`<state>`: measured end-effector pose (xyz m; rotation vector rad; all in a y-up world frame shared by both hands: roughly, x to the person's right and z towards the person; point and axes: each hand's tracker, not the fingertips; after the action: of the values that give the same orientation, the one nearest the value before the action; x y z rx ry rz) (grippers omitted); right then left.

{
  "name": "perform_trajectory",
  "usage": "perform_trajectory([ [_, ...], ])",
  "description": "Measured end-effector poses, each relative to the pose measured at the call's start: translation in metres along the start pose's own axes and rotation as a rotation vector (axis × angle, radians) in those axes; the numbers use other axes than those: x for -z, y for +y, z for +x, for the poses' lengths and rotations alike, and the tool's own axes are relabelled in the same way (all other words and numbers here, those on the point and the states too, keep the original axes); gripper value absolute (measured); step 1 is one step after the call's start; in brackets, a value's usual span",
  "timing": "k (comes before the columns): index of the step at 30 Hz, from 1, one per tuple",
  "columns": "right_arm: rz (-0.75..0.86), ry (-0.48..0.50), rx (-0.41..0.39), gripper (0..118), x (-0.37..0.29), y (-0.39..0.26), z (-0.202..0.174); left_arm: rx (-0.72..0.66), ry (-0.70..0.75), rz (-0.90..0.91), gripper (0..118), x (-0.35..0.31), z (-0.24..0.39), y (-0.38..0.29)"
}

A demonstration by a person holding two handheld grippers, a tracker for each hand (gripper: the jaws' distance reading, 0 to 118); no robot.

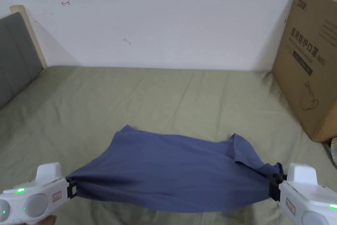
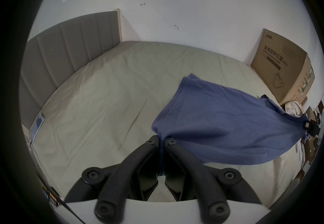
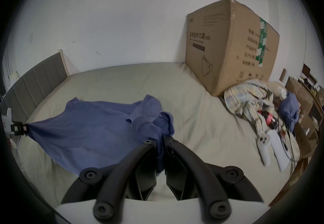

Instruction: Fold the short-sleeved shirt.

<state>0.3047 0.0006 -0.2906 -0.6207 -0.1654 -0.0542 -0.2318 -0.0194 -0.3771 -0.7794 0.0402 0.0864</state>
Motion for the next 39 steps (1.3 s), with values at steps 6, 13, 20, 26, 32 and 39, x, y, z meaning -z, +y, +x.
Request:
perform_trajectory([
  [6, -0.038, 0.001, 0.087, 4, -0.044, -0.053, 0.015, -0.014, 0.015, -0.011, 3, -0.05, -0.023, -0.054],
  [13, -0.16, -0.045, 0.106, 4, -0.072, -0.116, 0.026, -0.014, 0.03, -0.081, 3, -0.066, -0.047, -0.109],
  [20, -0.372, -0.064, 0.105, 4, -0.043, -0.16, 0.027, 0.057, 0.093, -0.219, 3, -0.057, -0.029, -0.137],
  [26, -0.444, -0.071, 0.076, 4, -0.021, -0.169, 0.021, 0.026, 0.115, -0.317, 3, -0.031, -0.03, -0.148],
  [32, -0.4, -0.054, 0.104, 20, -0.049, -0.141, 0.015, 0.01, 0.122, -0.296, 45, -0.05, -0.02, -0.13],
  [39, -0.065, -0.033, 0.027, 74, -0.099, -0.052, 0.012, -0.072, 0.001, 0.003, 100, -0.103, 0.0, -0.068],
])
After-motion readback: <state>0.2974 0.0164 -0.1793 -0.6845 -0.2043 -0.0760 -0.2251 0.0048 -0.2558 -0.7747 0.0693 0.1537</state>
